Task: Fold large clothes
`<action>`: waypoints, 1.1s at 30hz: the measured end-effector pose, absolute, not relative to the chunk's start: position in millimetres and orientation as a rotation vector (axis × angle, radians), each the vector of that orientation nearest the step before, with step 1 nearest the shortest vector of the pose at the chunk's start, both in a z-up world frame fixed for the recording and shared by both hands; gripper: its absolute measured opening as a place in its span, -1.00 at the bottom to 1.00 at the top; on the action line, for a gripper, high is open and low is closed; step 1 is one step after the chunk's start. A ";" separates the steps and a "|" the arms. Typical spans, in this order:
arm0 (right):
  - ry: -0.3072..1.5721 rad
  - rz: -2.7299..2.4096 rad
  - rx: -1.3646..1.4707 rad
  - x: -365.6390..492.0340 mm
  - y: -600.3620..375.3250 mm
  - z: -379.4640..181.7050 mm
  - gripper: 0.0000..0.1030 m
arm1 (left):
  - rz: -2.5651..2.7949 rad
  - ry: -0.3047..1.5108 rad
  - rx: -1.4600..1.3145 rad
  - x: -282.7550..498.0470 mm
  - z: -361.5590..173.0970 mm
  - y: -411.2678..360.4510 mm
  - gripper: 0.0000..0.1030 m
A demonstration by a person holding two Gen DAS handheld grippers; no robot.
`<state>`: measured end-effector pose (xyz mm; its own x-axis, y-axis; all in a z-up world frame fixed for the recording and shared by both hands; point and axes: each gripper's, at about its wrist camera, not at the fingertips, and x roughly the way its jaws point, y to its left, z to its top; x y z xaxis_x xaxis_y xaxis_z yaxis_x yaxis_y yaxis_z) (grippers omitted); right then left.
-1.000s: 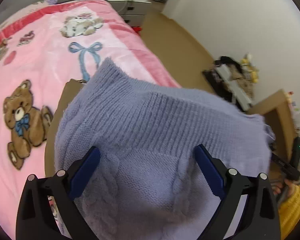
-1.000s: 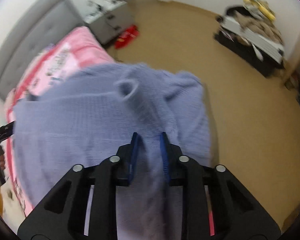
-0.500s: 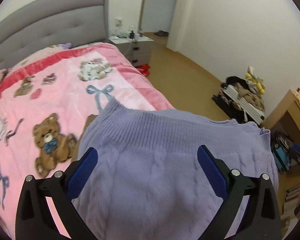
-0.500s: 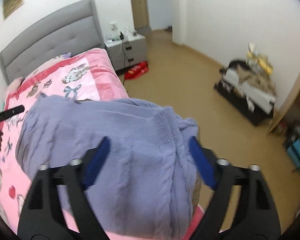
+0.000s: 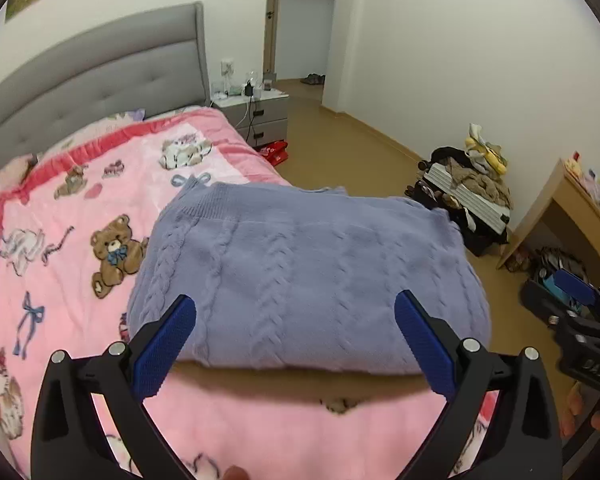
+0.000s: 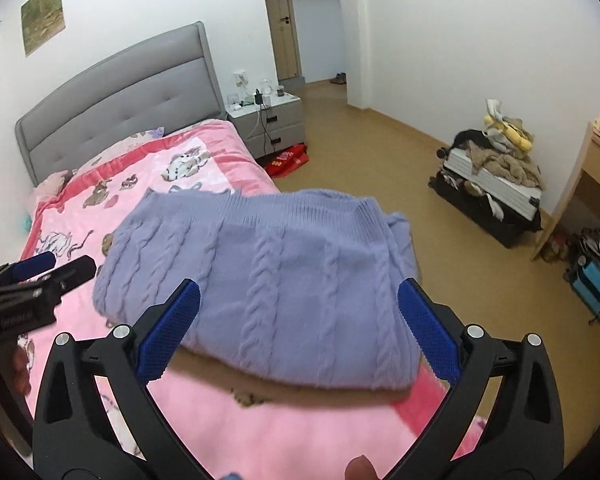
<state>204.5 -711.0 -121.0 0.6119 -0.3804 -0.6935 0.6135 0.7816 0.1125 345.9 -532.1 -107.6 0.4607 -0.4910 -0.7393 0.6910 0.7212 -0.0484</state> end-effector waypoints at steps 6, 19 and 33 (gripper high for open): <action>0.697 -0.605 0.348 172.0 -692.4 -99.1 0.85 | -0.733 0.733 0.287 296.0 -79.8 -524.9 0.90; 0.688 -0.648 0.346 143.4 -681.5 -80.0 0.85 | -0.735 0.762 0.231 279.3 -56.7 -507.0 0.90; 0.702 -0.603 0.310 159.1 -675.0 -74.8 0.85 | -0.714 0.727 0.236 285.8 -48.2 -494.5 0.90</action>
